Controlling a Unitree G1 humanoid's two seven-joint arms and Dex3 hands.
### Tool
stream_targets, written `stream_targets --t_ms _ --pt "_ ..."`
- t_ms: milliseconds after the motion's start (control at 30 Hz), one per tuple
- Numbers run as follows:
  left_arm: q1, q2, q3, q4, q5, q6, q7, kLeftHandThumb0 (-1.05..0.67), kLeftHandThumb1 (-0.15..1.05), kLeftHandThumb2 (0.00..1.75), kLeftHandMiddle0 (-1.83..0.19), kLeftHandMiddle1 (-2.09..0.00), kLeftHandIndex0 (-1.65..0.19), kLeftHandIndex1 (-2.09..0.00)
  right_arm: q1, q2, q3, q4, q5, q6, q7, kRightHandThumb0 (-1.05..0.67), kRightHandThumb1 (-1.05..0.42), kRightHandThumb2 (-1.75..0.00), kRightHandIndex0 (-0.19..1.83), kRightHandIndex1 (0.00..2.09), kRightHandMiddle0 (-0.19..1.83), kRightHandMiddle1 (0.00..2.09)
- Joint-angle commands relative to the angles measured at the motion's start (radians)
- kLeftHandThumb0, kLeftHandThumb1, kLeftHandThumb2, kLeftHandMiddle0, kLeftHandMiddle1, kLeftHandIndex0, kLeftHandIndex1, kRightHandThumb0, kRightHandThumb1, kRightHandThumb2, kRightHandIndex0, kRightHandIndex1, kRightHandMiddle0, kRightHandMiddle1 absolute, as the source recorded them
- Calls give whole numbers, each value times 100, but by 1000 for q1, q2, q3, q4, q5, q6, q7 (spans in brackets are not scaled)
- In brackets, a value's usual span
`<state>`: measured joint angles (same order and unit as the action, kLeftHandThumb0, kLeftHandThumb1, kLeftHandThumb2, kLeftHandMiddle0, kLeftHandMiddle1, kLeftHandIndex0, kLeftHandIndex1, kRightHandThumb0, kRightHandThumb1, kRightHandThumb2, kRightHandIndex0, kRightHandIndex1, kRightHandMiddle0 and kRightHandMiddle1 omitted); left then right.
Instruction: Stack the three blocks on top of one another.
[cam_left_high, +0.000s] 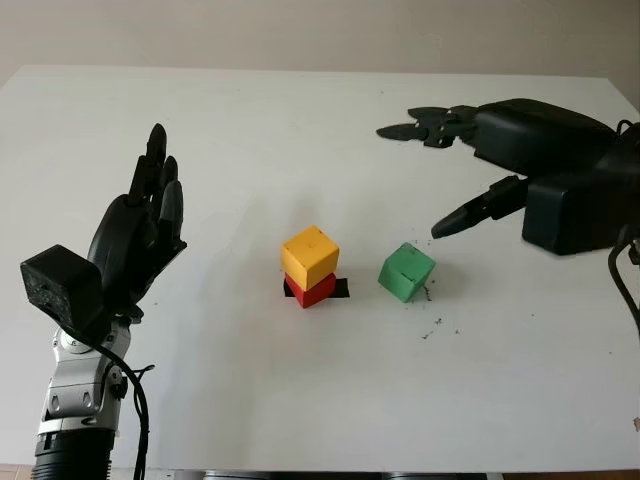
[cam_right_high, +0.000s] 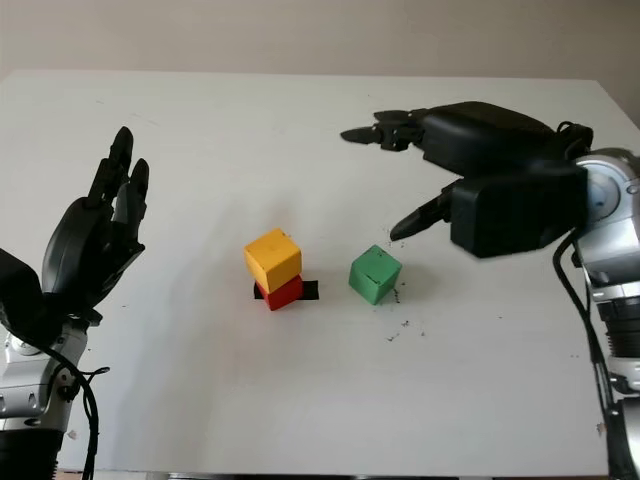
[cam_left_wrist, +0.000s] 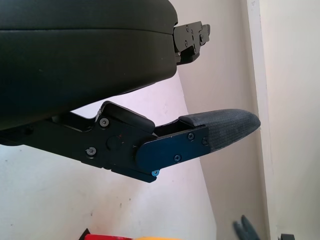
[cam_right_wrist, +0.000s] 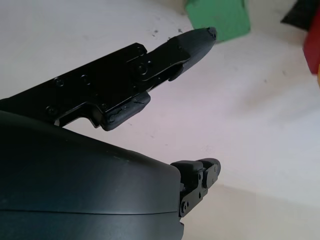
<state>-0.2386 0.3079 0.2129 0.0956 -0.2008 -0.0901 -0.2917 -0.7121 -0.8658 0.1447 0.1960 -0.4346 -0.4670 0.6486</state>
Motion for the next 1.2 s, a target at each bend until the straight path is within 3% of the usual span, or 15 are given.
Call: stream_targets --t_ms 0,667,1167 --pt "-19 -7 -7 -7 -1 1 2 -78 105 72 19 0 19 0 11 -25 13 -11 -31 -35 -12 -71 -84 -5 12 7 32 11" --pt "-16 -8 -16 -25 0 -1 9 -77 105 72 19 0 19 0 167 -22 57 -67 -100 -134 -30 -68 -83 -5 6 4 33 6" --pt "-6 -11 -24 -24 32 -15 22 -78 105 69 19 0 19 0 200 38 74 51 -233 -231 -329 -57 -85 -6 14 8 46 14"
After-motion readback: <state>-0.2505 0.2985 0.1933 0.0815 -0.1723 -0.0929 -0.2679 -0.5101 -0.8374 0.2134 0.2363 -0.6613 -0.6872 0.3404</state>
